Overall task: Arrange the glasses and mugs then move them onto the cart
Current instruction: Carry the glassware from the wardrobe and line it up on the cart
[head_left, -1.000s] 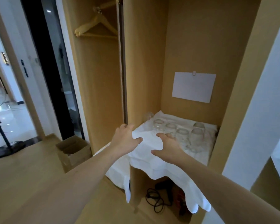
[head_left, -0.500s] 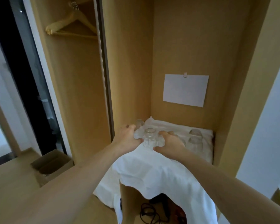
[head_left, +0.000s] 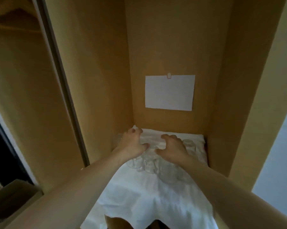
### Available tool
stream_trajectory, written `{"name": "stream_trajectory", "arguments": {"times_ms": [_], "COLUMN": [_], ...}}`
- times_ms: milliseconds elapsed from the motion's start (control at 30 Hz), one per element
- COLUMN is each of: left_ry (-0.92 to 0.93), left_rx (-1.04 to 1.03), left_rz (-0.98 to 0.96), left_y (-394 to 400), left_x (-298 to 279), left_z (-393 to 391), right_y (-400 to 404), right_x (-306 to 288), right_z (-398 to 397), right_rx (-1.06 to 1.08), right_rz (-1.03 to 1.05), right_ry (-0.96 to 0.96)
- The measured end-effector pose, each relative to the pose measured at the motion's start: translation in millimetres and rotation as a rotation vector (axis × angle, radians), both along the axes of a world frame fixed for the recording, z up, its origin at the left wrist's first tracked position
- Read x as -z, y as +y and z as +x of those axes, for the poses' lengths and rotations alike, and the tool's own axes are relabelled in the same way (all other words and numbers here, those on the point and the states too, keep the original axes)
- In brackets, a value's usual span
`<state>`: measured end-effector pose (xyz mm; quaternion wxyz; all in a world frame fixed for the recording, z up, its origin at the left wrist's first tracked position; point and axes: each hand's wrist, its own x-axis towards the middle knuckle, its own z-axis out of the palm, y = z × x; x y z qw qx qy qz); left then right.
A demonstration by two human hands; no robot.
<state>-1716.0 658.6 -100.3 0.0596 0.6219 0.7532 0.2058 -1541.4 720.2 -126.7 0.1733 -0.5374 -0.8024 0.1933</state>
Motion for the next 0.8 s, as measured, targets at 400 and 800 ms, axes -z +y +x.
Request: {"name": "stream_trajectory", "arguments": {"times_ms": [400,800], "left_ry": [0.087,0.109], "left_rx": [0.209,0.208], "left_rz": [-0.128,-0.29], "left_y": [118.6,173.0], "left_x": [33.5,60.6], "left_z": [-40.6,-118.7], "right_y": [96.1,153.0], "right_x": [27.2,44.3], "right_z": [2.8,-21.1], "right_rx": [0.331,0.391], "right_rz": [-0.108,-0.313], "right_ry": [-0.181,-0.426]}}
